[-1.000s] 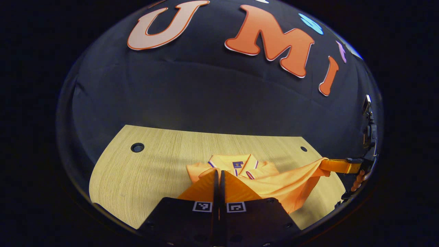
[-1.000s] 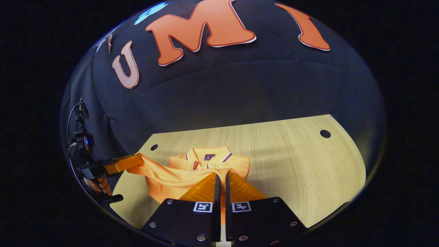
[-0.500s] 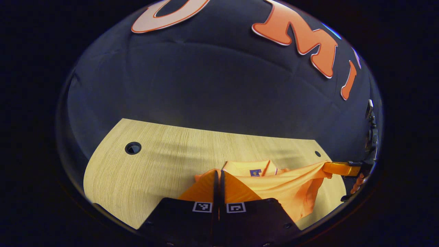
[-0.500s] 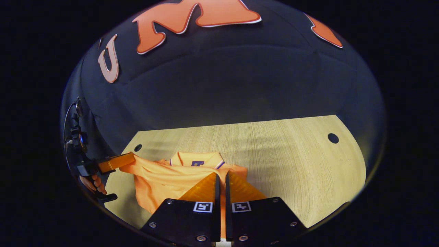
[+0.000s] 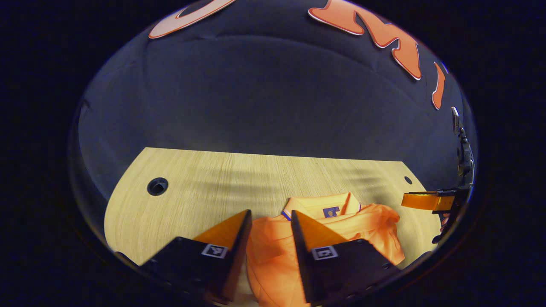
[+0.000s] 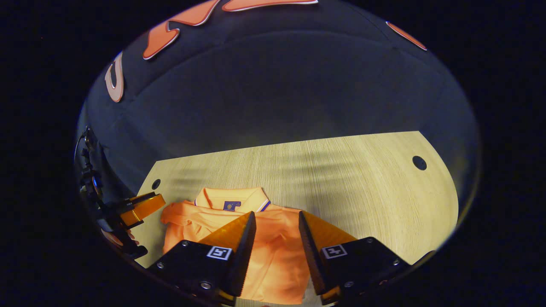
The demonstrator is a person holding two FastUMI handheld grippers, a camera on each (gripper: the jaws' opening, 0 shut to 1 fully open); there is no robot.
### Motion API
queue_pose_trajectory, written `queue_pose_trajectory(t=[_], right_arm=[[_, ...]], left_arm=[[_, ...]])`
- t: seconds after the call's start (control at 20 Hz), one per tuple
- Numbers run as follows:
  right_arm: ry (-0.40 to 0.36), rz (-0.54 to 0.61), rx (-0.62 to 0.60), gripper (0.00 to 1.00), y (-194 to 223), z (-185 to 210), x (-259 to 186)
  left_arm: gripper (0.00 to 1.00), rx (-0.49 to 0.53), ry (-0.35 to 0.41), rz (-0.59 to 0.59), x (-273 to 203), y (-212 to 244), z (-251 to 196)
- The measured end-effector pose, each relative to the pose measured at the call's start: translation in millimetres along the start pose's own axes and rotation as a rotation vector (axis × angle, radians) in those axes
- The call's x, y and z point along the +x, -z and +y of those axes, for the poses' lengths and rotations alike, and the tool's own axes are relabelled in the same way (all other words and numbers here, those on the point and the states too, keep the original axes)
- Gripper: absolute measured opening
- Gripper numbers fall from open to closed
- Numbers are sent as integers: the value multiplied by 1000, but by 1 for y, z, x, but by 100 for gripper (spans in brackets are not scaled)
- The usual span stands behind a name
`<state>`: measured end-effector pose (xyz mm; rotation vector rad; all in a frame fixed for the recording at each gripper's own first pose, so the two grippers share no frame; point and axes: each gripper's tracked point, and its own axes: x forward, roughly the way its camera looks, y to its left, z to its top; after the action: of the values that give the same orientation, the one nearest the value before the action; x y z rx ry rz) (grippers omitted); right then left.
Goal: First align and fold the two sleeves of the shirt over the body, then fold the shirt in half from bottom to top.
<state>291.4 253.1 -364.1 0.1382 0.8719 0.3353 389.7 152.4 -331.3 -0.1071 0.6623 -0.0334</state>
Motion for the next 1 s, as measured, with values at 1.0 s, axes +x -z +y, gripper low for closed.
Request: queue_pose_trajectory(t=[1.0], right_arm=[[-108,-430,-287,92,12,49,-257]], left_arm=[[98,1,-165,-423,-313,-24,-89]])
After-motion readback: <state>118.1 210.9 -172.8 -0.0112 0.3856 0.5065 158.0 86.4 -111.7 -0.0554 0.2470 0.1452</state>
